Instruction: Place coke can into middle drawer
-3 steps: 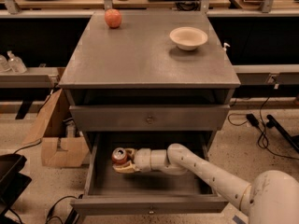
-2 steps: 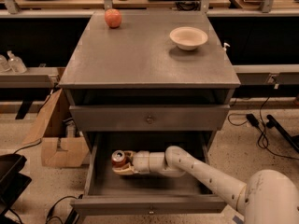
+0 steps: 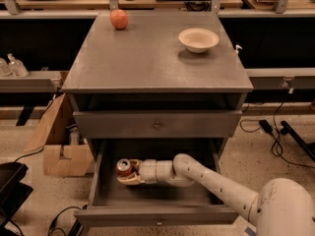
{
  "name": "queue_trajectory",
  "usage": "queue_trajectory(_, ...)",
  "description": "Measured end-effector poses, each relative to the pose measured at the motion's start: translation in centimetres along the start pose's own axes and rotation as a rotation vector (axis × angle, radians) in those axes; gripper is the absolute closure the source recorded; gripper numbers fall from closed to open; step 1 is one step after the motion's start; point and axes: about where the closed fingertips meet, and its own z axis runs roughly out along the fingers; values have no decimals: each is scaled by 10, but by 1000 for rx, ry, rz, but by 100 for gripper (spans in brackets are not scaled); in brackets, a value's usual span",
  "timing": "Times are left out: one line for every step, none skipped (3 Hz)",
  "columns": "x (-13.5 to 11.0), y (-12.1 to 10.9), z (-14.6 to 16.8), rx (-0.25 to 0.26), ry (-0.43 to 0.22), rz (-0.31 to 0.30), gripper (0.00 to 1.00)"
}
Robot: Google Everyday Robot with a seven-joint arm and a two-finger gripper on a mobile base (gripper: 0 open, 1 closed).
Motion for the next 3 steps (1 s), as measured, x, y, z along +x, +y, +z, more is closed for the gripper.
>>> queue_trajectory(-1, 1, 2, -4, -2, 0, 35)
queue_trajectory(-1, 3, 4, -7, -3, 1, 12)
queue_trajectory(-2, 4, 6, -11, -5, 1, 0)
